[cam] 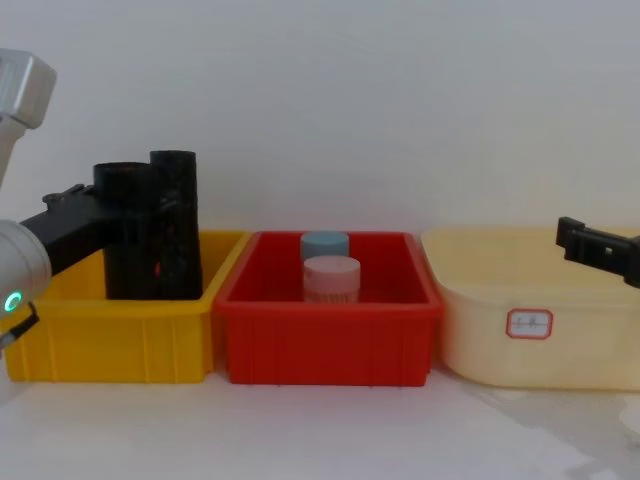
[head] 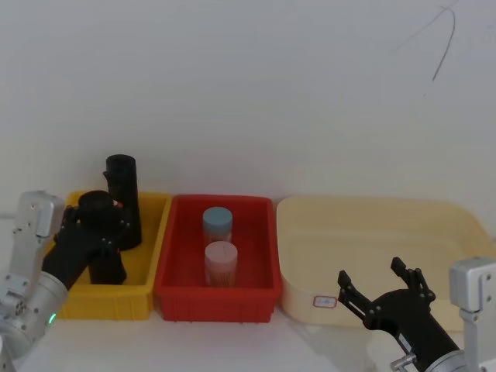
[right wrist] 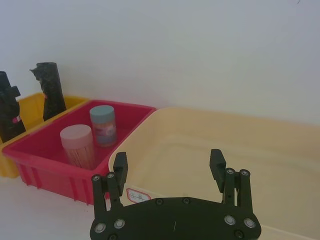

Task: Pick up the garbage bag with the one hand and transfer it to the other hand.

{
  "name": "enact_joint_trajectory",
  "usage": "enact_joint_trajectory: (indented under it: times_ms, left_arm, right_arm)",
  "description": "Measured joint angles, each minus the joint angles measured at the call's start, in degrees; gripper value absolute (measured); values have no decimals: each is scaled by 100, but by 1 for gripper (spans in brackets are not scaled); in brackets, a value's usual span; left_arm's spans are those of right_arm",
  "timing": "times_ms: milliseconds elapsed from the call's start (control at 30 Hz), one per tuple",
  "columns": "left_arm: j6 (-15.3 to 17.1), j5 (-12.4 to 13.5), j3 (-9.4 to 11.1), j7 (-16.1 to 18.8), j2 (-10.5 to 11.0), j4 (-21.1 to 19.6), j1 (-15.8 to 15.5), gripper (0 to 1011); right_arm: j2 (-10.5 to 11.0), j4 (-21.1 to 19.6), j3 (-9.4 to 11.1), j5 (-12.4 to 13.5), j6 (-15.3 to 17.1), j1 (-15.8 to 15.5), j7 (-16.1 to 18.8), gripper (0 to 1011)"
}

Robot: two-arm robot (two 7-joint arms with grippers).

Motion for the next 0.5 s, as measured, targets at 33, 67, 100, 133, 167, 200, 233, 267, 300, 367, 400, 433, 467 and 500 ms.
enact_joint_trajectory:
  times_ms: [33,67,100,133,167,200,233,267,300,367,400,433,467,500]
  left_arm:
    - [0,0,0,0,0,0,0,805]
    - [-17,-4,-3,-21,-15,33,-24,771]
    - [-27,-7,-4,-34,-22,46,-34,752]
    - [-43,-9,-10,-50,-38,73,-52,739]
    - [-49,-10,-13,-56,-43,79,-58,684]
    - [-55,-11,-17,-63,-48,89,-64,636]
    - [-63,-11,-20,-68,-52,96,-69,636]
    - [-74,-11,-28,-75,-61,104,-76,589]
    - [-79,-11,-31,-78,-66,107,-80,581]
    - [-93,-8,-43,-83,-73,107,-90,560]
    - [-98,0,-48,-84,-76,106,-93,557]
    - [-98,0,-48,-84,-76,106,-93,557]
    - [-101,14,-51,-84,-77,91,-99,548]
    - [-104,28,-51,-85,-77,80,-103,543]
  right_arm:
    - [0,0,0,0,0,0,0,1001]
    - [0,0,0,0,0,0,0,1001]
    - [0,0,0,0,0,0,0,1001]
    - [0,0,0,0,0,0,0,1001]
    - [0,0,0,0,0,0,0,1001]
    - [0,0,0,0,0,0,0,1001]
    - [0,0,0,0,0,0,0,1001]
    - [0,0,0,0,0,0,0,1001]
    - [0,0,0,0,0,0,0,1001]
    - [0,0,0,0,0,0,0,1001]
    - [0,0,0,0,0,0,0,1001]
    - [0,0,0,0,0,0,0,1001]
    - [0,0,0,0,0,0,0,1001]
    - [0,0,0,0,0,0,0,1001]
